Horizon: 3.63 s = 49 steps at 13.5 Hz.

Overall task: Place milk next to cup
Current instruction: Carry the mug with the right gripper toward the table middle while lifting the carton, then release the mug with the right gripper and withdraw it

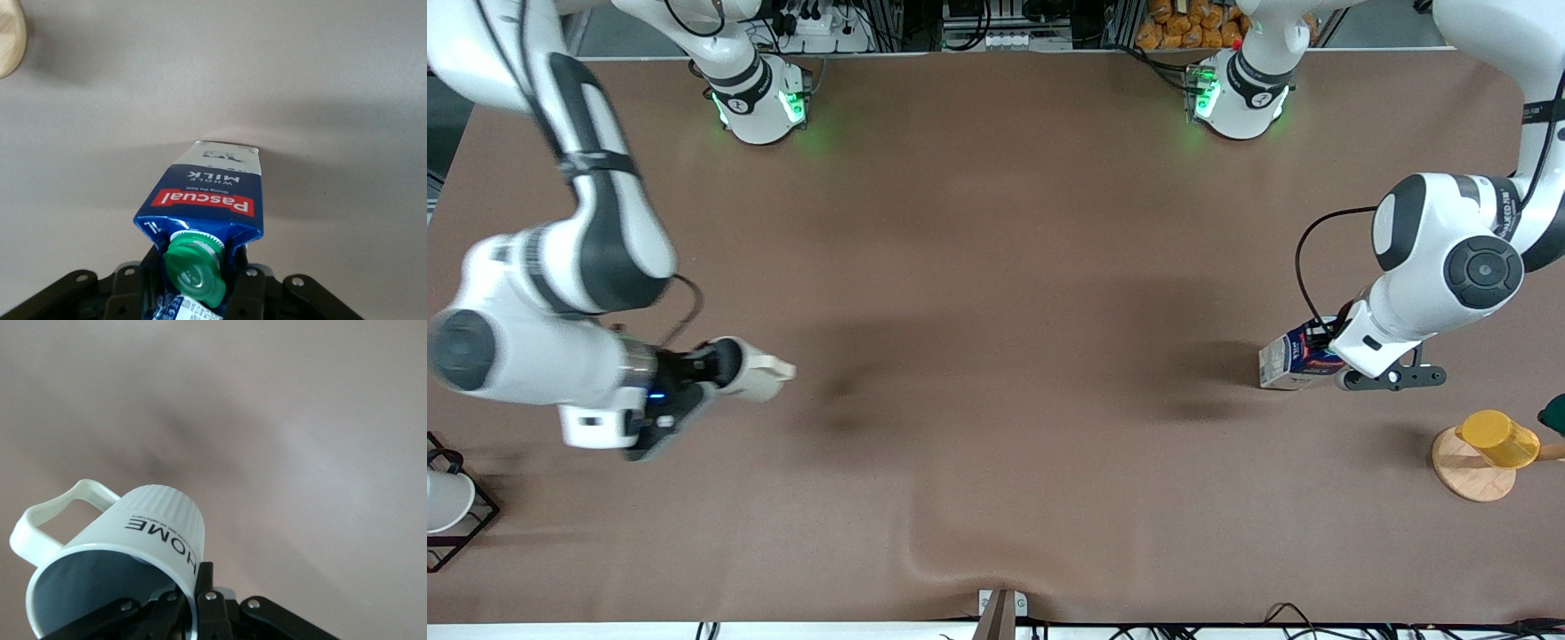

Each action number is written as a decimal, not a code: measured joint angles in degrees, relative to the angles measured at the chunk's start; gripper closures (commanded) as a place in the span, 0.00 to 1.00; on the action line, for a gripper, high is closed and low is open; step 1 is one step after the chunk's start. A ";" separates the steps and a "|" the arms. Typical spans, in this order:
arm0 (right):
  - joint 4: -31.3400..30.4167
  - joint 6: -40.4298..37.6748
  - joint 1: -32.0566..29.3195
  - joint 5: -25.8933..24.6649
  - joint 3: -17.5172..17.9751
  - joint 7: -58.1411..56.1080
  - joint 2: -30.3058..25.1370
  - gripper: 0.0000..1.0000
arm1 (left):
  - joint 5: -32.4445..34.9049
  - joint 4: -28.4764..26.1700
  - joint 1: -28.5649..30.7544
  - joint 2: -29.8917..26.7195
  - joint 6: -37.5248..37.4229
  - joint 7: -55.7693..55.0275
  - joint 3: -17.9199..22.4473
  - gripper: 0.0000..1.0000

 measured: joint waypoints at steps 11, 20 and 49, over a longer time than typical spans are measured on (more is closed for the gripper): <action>0.01 8.29 21.37 0.60 0.05 13.58 3.61 1.00 | -1.52 13.82 -0.73 -5.19 -17.80 -5.75 -13.01 0.79; -0.18 23.07 30.38 0.56 -0.50 29.41 12.94 1.00 | -1.69 14.39 -0.61 -4.59 -18.47 -8.77 -13.96 0.79; 2.07 -11.29 1.96 0.59 -2.52 18.15 -10.17 0.00 | -5.77 15.38 -11.53 -1.49 -20.94 -30.44 -23.70 0.78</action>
